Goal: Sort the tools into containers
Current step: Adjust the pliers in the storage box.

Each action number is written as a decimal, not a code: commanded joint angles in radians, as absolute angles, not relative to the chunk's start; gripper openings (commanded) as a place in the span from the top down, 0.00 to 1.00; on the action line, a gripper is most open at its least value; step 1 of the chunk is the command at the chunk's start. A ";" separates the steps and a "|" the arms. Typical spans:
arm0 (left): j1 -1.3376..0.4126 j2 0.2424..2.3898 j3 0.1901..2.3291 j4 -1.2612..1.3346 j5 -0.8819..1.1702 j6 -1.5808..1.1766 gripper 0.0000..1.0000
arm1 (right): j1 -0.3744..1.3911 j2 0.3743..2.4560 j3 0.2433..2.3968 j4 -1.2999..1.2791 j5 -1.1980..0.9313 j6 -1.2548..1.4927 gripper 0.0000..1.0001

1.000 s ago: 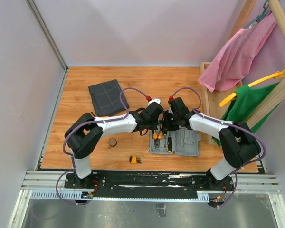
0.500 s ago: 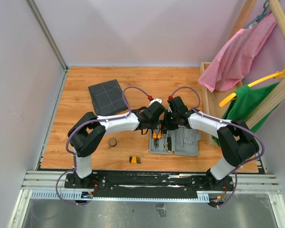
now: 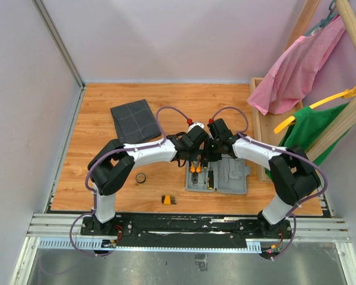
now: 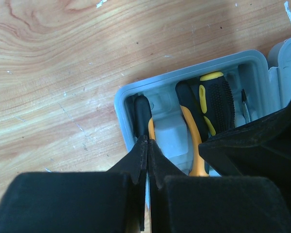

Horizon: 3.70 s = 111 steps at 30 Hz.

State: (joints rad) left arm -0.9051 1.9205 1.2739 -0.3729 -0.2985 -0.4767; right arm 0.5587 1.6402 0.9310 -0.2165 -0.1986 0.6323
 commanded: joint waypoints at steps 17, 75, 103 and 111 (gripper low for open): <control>-0.900 2.030 1.082 -0.453 -0.202 -0.474 1.00 | 0.622 1.753 0.875 -0.261 -0.049 0.639 0.99; -0.583 1.074 0.778 -0.368 -0.316 -0.540 0.65 | 0.865 1.740 1.175 -0.505 0.221 0.659 0.53; -0.583 1.089 0.779 -0.371 -0.304 -0.554 0.64 | 0.873 1.871 1.129 -0.561 0.197 0.655 0.59; -0.582 1.098 0.757 -0.384 -0.313 -0.588 0.64 | 0.879 1.913 1.050 -0.543 0.188 0.657 0.60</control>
State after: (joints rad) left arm -0.5903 1.0931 0.7773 -0.3771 -0.3019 -0.5629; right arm 0.8646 1.7882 1.1610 -0.4801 0.1921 0.6502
